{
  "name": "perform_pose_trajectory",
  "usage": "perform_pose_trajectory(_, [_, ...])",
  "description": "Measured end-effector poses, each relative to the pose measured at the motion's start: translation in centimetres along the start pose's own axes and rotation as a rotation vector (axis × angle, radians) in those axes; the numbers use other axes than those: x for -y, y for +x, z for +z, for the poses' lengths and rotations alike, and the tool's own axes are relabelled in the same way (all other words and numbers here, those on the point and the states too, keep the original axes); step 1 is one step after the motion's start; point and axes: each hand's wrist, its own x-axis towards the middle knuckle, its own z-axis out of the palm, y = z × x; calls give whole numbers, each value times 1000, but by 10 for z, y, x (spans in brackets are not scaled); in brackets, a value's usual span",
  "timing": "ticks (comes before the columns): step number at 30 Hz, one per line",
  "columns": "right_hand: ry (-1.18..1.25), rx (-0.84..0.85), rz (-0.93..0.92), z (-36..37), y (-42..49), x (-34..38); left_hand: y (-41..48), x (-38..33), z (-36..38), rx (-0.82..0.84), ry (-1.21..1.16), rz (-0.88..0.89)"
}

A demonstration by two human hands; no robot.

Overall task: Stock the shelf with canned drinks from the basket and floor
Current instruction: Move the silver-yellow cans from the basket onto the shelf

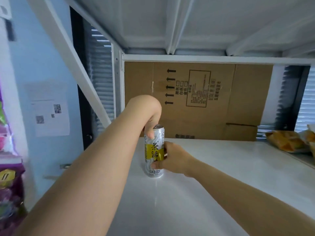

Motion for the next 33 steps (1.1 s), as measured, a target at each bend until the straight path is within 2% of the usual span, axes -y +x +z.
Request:
perform_pose_trajectory(6, [-37, -40, 70, 7, 72, -14, 58, 19, 7, -78, -49, 25])
perform_pose_trajectory(12, [-37, -78, 123, 14, 114, -23, 83, 42, 14, -187, -160, 133])
perform_pose_trajectory(16, [26, -117, 145, 16, 121, -25, 97, 51, 22, -207, -261, 160])
perform_pose_trajectory(22, [8, -81, 208, 22, 123, -34, 100, 53, 21, -198, -299, 175])
perform_pose_trajectory(30, [37, -97, 264, 27, 119, -26, 93, 51, 32, -238, -391, 136])
perform_pose_trajectory(33, [-26, -144, 283, 29, 109, -18, 89, 46, 41, -262, -459, 112])
